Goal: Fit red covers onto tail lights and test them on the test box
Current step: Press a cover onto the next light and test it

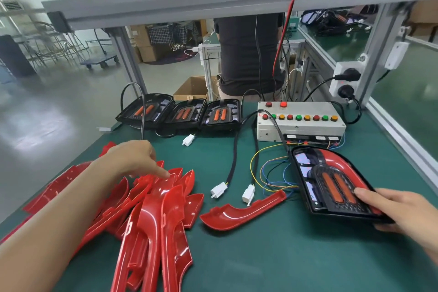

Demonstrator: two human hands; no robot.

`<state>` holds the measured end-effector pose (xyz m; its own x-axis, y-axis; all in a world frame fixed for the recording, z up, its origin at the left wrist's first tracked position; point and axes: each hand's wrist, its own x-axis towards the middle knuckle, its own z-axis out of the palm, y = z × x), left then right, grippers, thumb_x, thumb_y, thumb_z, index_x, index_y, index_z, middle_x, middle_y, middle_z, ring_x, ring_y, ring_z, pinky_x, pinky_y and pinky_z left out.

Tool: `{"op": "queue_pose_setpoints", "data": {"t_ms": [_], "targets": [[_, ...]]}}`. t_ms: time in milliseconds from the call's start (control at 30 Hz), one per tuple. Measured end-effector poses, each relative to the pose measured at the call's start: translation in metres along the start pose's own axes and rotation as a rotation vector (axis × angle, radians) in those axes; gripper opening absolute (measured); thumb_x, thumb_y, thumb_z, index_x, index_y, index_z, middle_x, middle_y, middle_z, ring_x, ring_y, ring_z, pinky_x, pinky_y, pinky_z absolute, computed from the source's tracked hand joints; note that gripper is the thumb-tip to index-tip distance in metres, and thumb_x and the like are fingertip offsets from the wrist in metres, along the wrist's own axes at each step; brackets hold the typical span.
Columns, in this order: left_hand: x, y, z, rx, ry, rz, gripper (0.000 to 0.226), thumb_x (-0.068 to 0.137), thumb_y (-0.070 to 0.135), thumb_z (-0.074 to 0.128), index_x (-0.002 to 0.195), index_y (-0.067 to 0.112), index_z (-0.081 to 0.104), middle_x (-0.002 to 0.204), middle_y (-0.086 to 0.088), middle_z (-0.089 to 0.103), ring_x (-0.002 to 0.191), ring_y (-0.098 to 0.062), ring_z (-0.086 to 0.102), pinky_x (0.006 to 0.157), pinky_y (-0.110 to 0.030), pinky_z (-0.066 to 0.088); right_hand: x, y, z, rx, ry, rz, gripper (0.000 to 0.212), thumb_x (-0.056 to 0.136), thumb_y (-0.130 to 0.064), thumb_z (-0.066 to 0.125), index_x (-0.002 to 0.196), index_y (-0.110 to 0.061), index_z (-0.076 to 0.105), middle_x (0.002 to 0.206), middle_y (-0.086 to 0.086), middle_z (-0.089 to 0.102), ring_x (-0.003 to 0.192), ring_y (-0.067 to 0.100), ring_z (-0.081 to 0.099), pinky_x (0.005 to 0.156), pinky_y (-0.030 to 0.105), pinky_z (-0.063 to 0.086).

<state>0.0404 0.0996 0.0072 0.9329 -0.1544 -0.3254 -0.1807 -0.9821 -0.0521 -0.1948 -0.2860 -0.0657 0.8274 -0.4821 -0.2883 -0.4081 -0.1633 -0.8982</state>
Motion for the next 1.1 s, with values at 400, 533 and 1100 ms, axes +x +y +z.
{"op": "queue_pose_setpoints", "data": {"t_ms": [400, 533, 1100], "targets": [[-0.003, -0.007, 0.001, -0.166, -0.172, 0.078, 0.038, 0.064, 0.02, 0.085, 0.098, 0.02, 0.069, 0.085, -0.006, 0.068, 0.08, -0.023, 0.068, 0.059, -0.025, 0.057, 0.001, 0.0, 0.003, 0.004, -0.007, -0.039, 0.016, 0.077, -0.046, 0.066, 0.079, -0.036, 0.078, 0.079, -0.006, 0.076, 0.083, 0.017, 0.068, 0.063, 0.028, 0.051], [0.0, -0.012, -0.016, -0.342, -0.116, 0.17, 0.018, 0.066, 0.021, 0.083, 0.081, 0.029, 0.076, 0.07, 0.003, 0.073, 0.075, -0.019, 0.07, 0.065, -0.028, 0.056, 0.001, -0.002, 0.004, 0.007, -0.008, -0.037, 0.015, 0.083, -0.04, 0.065, 0.078, -0.036, 0.078, 0.08, -0.005, 0.076, 0.085, 0.018, 0.068, 0.066, 0.03, 0.051], [0.03, -0.029, -0.005, -0.511, -0.265, 0.288, 0.037, 0.062, 0.024, 0.078, 0.098, 0.025, 0.073, 0.093, 0.003, 0.074, 0.09, -0.012, 0.068, 0.095, -0.041, 0.048, 0.001, -0.001, 0.002, -0.029, -0.003, -0.036, 0.014, 0.083, -0.044, 0.064, 0.079, -0.038, 0.077, 0.079, -0.007, 0.076, 0.088, 0.019, 0.068, 0.063, 0.026, 0.052]]}}
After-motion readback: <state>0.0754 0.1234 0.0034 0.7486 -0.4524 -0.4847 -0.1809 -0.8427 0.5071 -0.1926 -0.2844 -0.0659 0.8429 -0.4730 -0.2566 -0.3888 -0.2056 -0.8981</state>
